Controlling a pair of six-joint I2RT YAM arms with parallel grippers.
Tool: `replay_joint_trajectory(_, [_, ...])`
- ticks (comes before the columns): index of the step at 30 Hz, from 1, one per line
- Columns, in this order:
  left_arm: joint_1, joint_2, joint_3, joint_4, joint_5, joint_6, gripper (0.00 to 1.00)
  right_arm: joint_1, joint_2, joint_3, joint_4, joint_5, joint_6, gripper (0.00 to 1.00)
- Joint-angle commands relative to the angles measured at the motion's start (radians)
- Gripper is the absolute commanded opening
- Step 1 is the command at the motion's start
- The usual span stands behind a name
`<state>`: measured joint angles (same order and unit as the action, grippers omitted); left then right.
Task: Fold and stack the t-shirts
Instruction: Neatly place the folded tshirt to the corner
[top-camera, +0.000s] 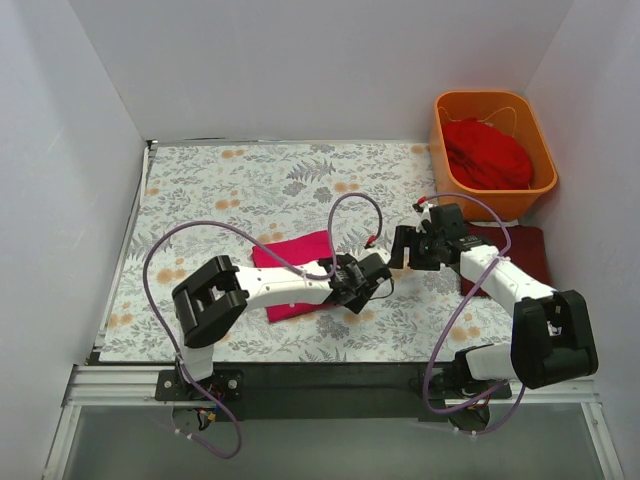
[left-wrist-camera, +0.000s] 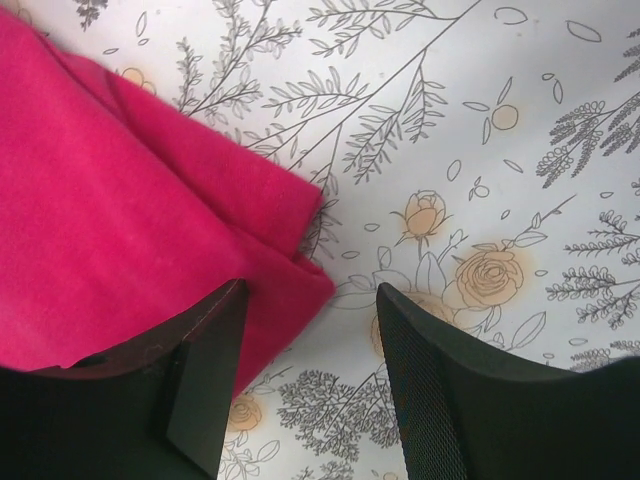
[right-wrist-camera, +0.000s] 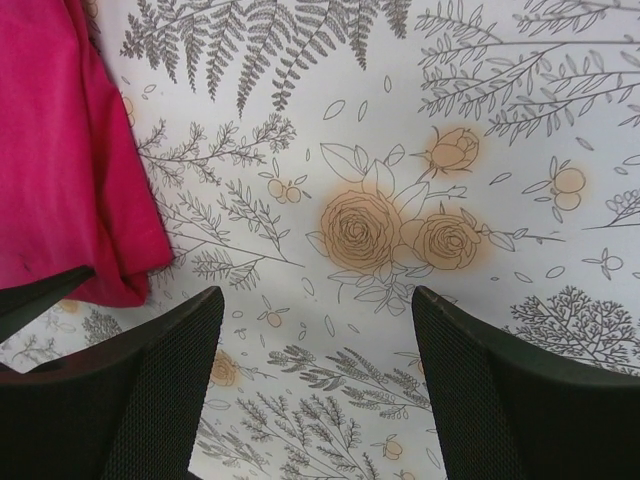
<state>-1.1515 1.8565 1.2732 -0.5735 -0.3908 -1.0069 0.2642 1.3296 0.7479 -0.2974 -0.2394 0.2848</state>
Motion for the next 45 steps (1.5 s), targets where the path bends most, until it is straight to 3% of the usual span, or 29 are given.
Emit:
replay_joint_trajectory(1, [-0.027,0.036,0.046,-0.052,-0.095,0.03,0.53,0.003,0.003,-0.016,0.021,-0.052,0.008,0.82])
replay_joint_trajectory(7, [-0.043,0.079,0.041,-0.08,-0.146,0.017,0.51,0.004,0.017,-0.047,0.073,-0.116,0.027,0.81])
replay_joint_trajectory(11, [-0.047,0.095,0.035,-0.08,-0.157,0.013,0.42,0.003,0.029,-0.059,0.095,-0.144,0.037,0.81])
replay_joint_trajectory(12, [-0.048,0.098,0.034,-0.075,-0.155,0.013,0.28,0.004,0.033,-0.061,0.101,-0.158,0.04,0.81])
replay_joint_trajectory(14, [-0.051,0.099,0.034,-0.08,-0.151,0.013,0.18,0.006,0.036,-0.07,0.124,-0.175,0.053,0.8])
replay_joint_trajectory(16, [-0.051,0.093,0.029,-0.089,-0.148,-0.005,0.0,0.017,0.043,-0.076,0.147,-0.195,0.065,0.8])
replay_joint_trajectory(20, [-0.053,0.018,-0.014,-0.066,-0.119,-0.032,0.0,0.049,0.075,-0.108,0.236,-0.247,0.143,0.8])
replay_joint_trajectory(28, [-0.053,-0.163,-0.109,0.014,-0.062,-0.073,0.0,0.181,0.175,-0.167,0.582,-0.296,0.439,0.81])
replay_joint_trajectory(40, [-0.051,-0.186,-0.14,0.035,-0.045,-0.107,0.0,0.395,0.35,-0.044,0.641,-0.244,0.527,0.78])
replay_joint_trajectory(45, [-0.051,-0.21,-0.149,0.06,-0.045,-0.116,0.0,0.443,0.41,-0.018,0.641,-0.241,0.53,0.69])
